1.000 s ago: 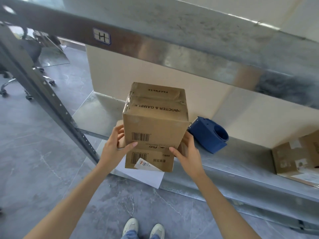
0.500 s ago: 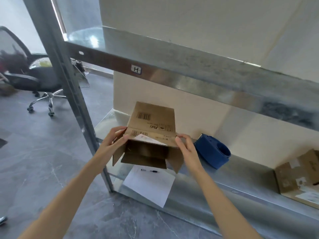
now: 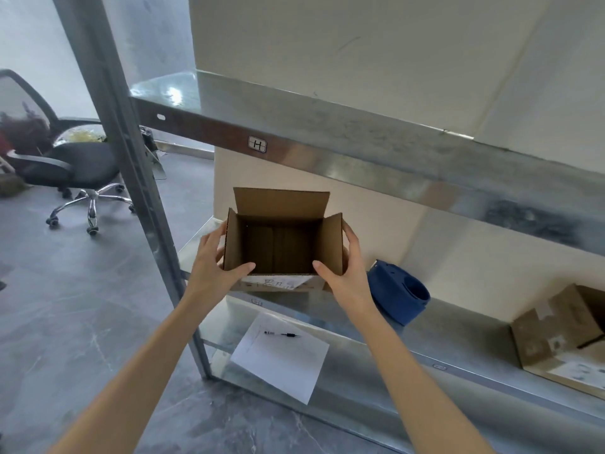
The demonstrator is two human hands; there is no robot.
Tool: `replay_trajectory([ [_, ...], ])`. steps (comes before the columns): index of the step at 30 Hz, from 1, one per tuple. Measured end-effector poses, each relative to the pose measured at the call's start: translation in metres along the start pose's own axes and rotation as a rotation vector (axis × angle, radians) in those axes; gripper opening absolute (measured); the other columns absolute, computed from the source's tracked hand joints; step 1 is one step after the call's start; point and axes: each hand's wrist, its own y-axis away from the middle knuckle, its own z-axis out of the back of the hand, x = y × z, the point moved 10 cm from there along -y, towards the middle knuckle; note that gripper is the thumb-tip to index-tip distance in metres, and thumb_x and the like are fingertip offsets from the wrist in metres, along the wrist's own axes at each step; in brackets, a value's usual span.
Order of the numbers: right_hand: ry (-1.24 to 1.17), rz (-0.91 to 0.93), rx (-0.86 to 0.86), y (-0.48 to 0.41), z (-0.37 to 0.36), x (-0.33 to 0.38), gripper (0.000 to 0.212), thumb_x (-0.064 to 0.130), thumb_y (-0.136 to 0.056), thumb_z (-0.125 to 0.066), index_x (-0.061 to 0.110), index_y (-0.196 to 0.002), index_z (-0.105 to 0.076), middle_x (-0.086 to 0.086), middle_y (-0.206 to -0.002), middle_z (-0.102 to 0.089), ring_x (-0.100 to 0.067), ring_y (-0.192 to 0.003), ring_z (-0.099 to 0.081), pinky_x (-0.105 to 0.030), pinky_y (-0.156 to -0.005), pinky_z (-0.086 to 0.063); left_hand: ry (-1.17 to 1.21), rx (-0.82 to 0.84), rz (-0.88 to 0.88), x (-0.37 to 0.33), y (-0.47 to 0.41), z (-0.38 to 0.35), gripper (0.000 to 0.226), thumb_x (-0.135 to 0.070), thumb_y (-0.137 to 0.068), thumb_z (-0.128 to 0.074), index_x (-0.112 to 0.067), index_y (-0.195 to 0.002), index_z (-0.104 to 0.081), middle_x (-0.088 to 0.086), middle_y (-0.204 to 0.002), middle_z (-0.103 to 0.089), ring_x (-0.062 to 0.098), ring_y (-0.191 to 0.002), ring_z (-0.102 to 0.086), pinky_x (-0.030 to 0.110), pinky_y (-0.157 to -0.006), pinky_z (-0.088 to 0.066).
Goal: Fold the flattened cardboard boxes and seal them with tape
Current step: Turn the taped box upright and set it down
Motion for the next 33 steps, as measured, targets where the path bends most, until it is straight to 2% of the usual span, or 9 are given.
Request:
replay_trajectory([
  [5, -0.015, 0.014, 0.084, -0.002, -0.006, 0.012, 0.089, -0.006, -0.086, -0.069, 0.033, -0.153, -0.025, 0.015, -0.155, -0.031, -0.009, -0.143, -0.033, -0.045, -0.114, -0.039, 0.004, 0.075, 0.035, -0.008, -0.006, -0.005, 0.096, 0.000, -0.079, -0.080, -0.029, -0.153, -0.026, 0.001, -0.158, -0.032, 0.029, -0.140, -0.038, 0.050, -0.110, -0.043],
  [9, -0.003, 0.015, 0.164, -0.003, -0.009, 0.023, 0.094, -0.016, -0.085, -0.057, 0.026, -0.158, -0.016, 0.009, -0.164, -0.020, -0.012, -0.149, -0.024, -0.047, -0.119, -0.032, 0.042, 0.172, -0.012, -0.020, -0.011, -0.011, 0.098, 0.006, -0.078, -0.079, -0.035, -0.150, -0.025, -0.004, -0.158, -0.030, 0.022, -0.143, -0.034, 0.032, -0.107, -0.038],
  [13, -0.026, -0.012, 0.173, -0.007, -0.005, 0.028, 0.096, -0.010, -0.086, -0.053, 0.038, -0.158, -0.012, 0.024, -0.160, -0.013, 0.000, -0.145, -0.017, -0.039, -0.122, -0.022, -0.018, 0.278, -0.051, -0.027, -0.018, -0.022, 0.101, -0.002, -0.080, -0.080, -0.033, -0.155, -0.019, -0.007, -0.161, -0.026, 0.020, -0.147, -0.029, 0.040, -0.116, -0.031],
  [17, -0.005, 0.017, 0.172, -0.011, -0.004, 0.025, 0.089, 0.005, -0.084, -0.053, 0.044, -0.154, -0.016, 0.038, -0.150, -0.016, 0.004, -0.143, -0.016, -0.033, -0.122, -0.018, -0.001, 0.304, -0.014, -0.020, -0.024, -0.029, 0.098, -0.012, -0.084, -0.078, -0.038, -0.155, -0.015, -0.008, -0.159, -0.028, 0.024, -0.145, -0.033, 0.048, -0.116, -0.033],
  [21, 0.044, -0.004, 0.136, -0.013, -0.001, 0.011, 0.075, 0.003, -0.094, -0.054, 0.044, -0.150, -0.024, 0.027, -0.154, -0.023, -0.011, -0.146, -0.024, -0.050, -0.121, -0.026, -0.003, 0.216, -0.031, -0.017, -0.026, -0.025, 0.094, -0.020, -0.085, -0.078, -0.047, -0.151, -0.016, -0.013, -0.155, -0.031, 0.013, -0.134, -0.036, 0.046, -0.113, -0.038],
  [23, 0.076, -0.006, 0.139, -0.015, 0.000, 0.008, 0.075, 0.008, -0.095, -0.055, 0.043, -0.151, -0.020, 0.018, -0.159, -0.021, -0.016, -0.145, -0.027, -0.052, -0.118, -0.031, -0.039, 0.195, -0.107, -0.025, -0.027, -0.026, 0.085, -0.023, -0.086, -0.077, -0.054, -0.142, -0.022, -0.026, -0.147, -0.031, 0.009, -0.132, -0.033, 0.043, -0.114, -0.035],
  [25, 0.100, -0.004, 0.180, -0.016, -0.003, 0.006, 0.078, 0.010, -0.095, -0.055, 0.043, -0.153, -0.014, 0.016, -0.163, -0.016, -0.011, -0.145, -0.023, -0.050, -0.120, -0.027, -0.072, 0.213, -0.130, -0.028, -0.027, -0.030, 0.078, -0.023, -0.086, -0.077, -0.054, -0.136, -0.025, -0.025, -0.148, -0.032, 0.017, -0.139, -0.035, 0.045, -0.115, -0.032],
  [29, 0.094, -0.014, 0.244, -0.018, -0.009, 0.002, 0.086, 0.012, -0.096, -0.056, 0.045, -0.156, -0.005, 0.030, -0.161, -0.006, 0.003, -0.142, -0.012, -0.036, -0.120, -0.016, -0.088, 0.252, -0.097, -0.022, -0.030, -0.034, 0.082, -0.026, -0.085, -0.077, -0.051, -0.141, -0.023, -0.015, -0.155, -0.029, 0.025, -0.146, -0.030, 0.048, -0.118, -0.027],
  [33, 0.121, -0.028, 0.196, -0.022, -0.004, -0.002, 0.082, 0.033, -0.099, -0.059, 0.050, -0.155, -0.001, 0.061, -0.134, -0.003, 0.022, -0.134, -0.009, -0.025, -0.116, -0.014, -0.089, 0.216, -0.049, -0.013, -0.034, -0.027, 0.097, -0.059, -0.073, -0.075, -0.047, -0.150, -0.018, -0.011, -0.163, -0.021, 0.020, -0.148, -0.024, 0.049, -0.118, -0.026],
])
